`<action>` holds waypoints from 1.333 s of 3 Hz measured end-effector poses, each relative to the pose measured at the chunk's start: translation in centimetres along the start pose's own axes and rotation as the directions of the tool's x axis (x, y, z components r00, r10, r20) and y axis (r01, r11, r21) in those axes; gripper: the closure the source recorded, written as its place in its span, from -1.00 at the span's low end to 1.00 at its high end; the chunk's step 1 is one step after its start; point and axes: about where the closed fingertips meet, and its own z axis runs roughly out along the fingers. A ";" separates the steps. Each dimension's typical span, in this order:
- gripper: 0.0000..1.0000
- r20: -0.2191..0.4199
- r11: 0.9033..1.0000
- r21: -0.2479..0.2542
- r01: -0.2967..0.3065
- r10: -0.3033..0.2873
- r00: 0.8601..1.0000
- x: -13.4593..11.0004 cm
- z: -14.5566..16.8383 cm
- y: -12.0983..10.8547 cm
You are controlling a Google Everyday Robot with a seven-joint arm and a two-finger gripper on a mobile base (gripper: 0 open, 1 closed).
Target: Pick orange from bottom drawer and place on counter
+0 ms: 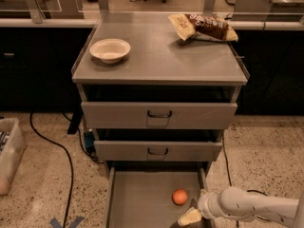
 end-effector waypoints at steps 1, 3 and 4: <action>-1.00 -0.001 1.000 0.015 0.004 -0.004 1.000 0.1 2.5 -0.9; -1.00 0.043 1.000 0.003 0.002 -0.002 0.999 -1.0 14.0 -4.3; -1.00 0.020 0.999 -0.017 -0.048 0.049 0.999 0.2 18.1 -5.2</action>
Offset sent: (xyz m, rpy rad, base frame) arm 0.0733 0.0368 -0.0884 0.0171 -0.0611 -0.0005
